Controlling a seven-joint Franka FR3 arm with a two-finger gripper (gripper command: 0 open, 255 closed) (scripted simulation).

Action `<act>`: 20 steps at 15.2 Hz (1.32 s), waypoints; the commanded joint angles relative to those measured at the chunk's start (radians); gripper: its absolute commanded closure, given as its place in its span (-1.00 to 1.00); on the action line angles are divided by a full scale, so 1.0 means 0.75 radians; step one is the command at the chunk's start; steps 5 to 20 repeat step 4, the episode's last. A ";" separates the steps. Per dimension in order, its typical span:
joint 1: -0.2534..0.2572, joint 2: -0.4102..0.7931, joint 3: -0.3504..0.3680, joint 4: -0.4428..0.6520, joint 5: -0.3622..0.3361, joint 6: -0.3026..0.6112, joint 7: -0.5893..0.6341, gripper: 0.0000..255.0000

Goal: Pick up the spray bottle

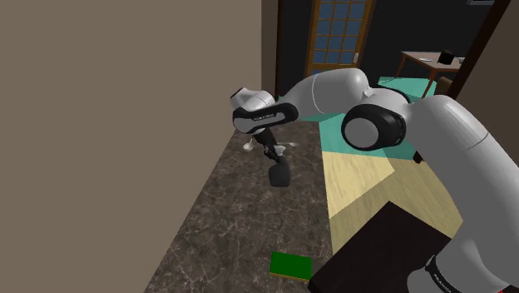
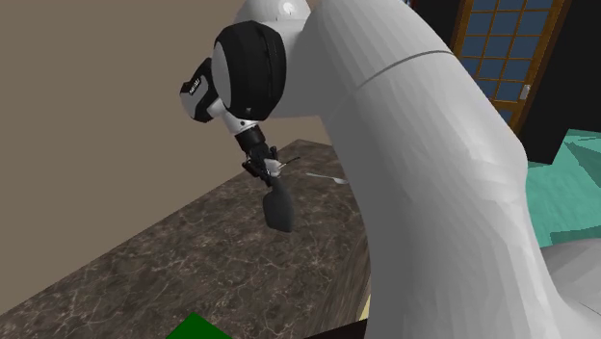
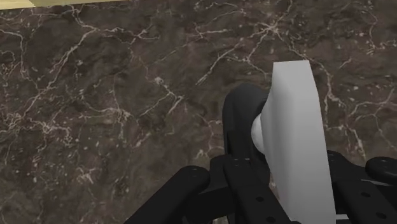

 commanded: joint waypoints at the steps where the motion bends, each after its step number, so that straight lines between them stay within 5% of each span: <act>1: 0.000 -0.008 -0.002 0.004 -0.001 -0.027 -0.005 1.00; 20: 0.000 -0.016 -0.003 0.011 -0.001 -0.041 -0.009 1.00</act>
